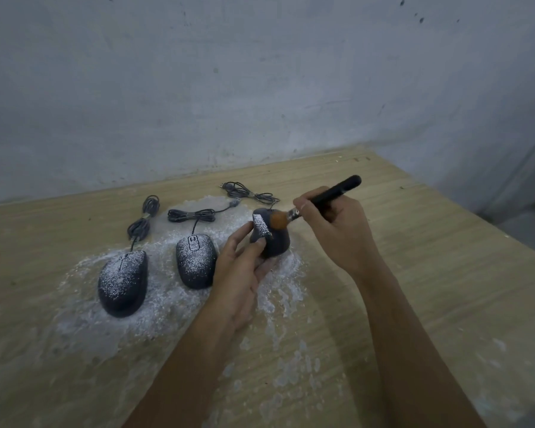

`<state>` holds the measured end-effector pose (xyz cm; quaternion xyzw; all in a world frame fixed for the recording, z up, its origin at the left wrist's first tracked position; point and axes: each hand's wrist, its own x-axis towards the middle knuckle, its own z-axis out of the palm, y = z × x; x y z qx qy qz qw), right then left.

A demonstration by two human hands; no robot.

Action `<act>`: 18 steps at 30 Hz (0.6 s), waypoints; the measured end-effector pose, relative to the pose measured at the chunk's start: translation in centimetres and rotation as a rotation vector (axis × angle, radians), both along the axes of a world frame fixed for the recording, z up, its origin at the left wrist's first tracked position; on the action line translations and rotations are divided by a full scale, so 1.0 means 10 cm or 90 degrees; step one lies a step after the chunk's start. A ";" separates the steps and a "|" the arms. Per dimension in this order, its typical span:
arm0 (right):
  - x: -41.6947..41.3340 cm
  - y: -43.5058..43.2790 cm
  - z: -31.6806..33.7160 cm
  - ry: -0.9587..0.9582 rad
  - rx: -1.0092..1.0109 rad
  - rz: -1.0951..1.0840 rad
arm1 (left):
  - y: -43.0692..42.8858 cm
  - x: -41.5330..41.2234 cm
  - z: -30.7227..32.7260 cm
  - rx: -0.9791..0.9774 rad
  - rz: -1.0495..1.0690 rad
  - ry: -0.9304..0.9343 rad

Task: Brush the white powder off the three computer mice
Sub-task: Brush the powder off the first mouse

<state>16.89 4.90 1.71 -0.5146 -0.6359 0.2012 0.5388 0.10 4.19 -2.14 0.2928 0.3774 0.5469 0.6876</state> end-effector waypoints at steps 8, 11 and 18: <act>0.02 0.00 0.00 0.011 -0.037 0.020 | -0.02 0.00 0.00 0.025 -0.012 0.033; -0.02 0.03 -0.01 -0.002 -0.016 -0.008 | -0.02 0.00 -0.01 0.033 -0.011 0.060; -0.05 0.10 0.00 0.013 0.016 -0.041 | -0.04 0.03 -0.03 0.057 -0.017 0.107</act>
